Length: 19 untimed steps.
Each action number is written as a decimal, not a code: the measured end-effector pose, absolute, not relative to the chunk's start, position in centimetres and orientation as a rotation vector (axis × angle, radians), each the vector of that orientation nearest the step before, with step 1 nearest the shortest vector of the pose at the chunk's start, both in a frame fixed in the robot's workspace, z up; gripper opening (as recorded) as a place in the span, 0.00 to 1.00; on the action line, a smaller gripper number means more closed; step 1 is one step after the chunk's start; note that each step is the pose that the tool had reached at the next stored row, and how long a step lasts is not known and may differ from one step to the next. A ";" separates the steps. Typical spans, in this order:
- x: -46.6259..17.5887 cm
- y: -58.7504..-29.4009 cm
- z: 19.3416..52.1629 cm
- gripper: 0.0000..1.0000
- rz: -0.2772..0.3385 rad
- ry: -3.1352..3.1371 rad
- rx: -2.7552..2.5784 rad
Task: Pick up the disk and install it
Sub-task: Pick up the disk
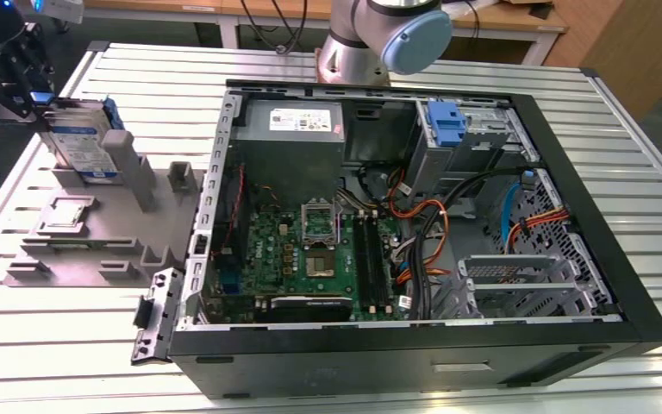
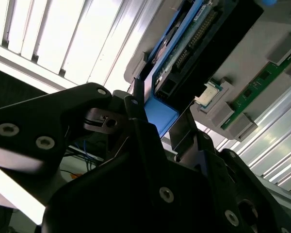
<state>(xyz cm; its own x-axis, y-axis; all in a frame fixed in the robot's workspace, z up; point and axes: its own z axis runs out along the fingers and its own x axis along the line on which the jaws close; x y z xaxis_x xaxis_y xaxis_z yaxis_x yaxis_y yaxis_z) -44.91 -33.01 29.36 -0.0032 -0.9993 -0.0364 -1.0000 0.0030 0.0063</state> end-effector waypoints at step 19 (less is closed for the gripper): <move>-44.9 -32.9 29.2 0.47 0.047 2.243 -2.168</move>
<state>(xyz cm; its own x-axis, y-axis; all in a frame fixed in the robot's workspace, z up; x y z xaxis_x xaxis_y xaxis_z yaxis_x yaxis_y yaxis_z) -44.92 -32.90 29.23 -0.0342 -0.9987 -0.0365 -0.9994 0.0340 0.0062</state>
